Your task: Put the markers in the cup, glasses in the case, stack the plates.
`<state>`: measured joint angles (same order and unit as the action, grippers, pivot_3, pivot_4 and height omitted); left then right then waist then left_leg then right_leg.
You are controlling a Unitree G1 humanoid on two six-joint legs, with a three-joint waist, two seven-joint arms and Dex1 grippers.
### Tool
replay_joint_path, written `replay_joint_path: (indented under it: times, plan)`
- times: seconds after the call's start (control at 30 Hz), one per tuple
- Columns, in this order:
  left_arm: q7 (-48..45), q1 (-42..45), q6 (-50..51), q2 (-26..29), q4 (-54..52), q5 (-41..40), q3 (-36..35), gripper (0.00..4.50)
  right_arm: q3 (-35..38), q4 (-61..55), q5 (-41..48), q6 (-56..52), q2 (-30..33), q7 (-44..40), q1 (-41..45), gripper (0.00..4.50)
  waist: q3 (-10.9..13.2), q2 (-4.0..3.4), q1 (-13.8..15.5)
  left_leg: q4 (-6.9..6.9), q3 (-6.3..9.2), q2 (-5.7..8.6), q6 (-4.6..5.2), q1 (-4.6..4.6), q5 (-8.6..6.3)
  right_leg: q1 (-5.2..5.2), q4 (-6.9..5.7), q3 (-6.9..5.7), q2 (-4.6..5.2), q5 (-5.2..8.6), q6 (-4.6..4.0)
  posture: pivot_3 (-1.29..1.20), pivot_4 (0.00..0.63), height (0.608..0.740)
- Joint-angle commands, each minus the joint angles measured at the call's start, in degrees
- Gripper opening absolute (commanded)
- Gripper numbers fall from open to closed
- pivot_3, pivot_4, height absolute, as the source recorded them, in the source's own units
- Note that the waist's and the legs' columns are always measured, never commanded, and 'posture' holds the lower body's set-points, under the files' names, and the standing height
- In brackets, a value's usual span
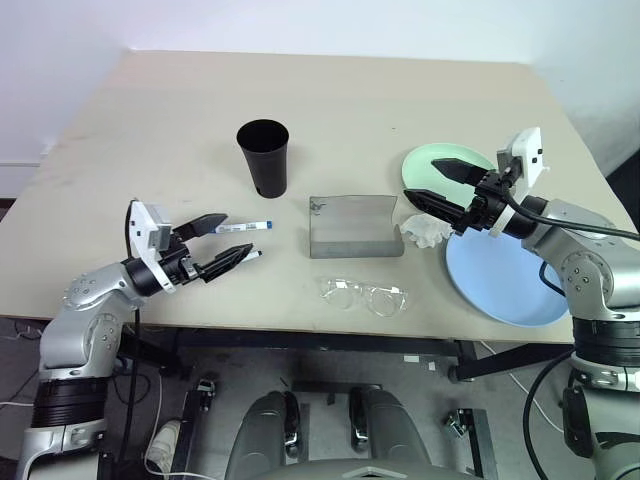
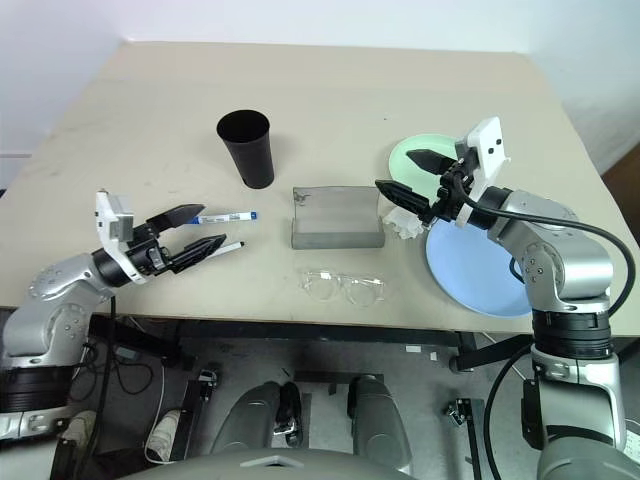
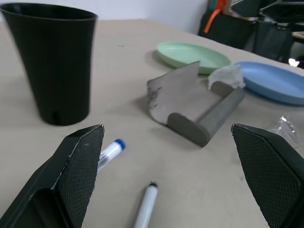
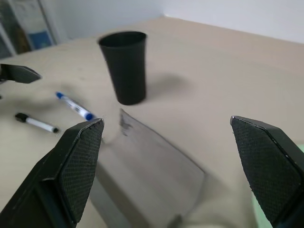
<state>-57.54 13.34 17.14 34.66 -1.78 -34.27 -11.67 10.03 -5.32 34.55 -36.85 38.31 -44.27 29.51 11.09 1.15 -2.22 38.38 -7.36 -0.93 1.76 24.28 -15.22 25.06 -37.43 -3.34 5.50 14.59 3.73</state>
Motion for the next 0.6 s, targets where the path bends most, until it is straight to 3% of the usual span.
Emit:
replay_joint_path:
  times: [0.03, 0.33, 0.6]
  plan:
    - [-1.03, 2.07, 0.03, 0.31, -0.29, 0.16, 0.68, 4.5, 1.97, -1.86, 1.16, -2.3, 1.72, 0.57, 1.25, 4.49, 0.0, 0.0, -0.04, 0.02, 0.0, 0.0, 0.01, 0.0, 0.0, 0.0, -0.01, 0.0, 0.0, 0.0, 0.01, 0.0, 0.15, 0.71]
    - [-2.62, 4.85, -4.14, -2.56, 4.04, 3.51, 3.89, 4.5, 0.65, -5.67, 0.13, -5.07, 5.76, -1.89, -1.5, 4.49, 0.0, -0.01, 0.22, 0.59, 0.02, -0.06, 0.25, 0.11, -0.12, -0.15, -0.08, -0.02, -0.04, -0.13, 0.24, 0.0, 0.15, 0.71]
    - [-3.31, 4.21, -5.96, -3.58, 5.21, 4.13, 3.55, 4.5, 1.97, 4.75, -2.57, -7.65, 11.34, -2.7, -0.29, 4.49, 0.0, -0.01, 0.95, 0.78, 0.02, -0.02, 0.39, 0.1, -0.3, -0.25, 0.11, 0.03, 0.11, -0.27, 0.08, 0.0, 0.15, 0.71]
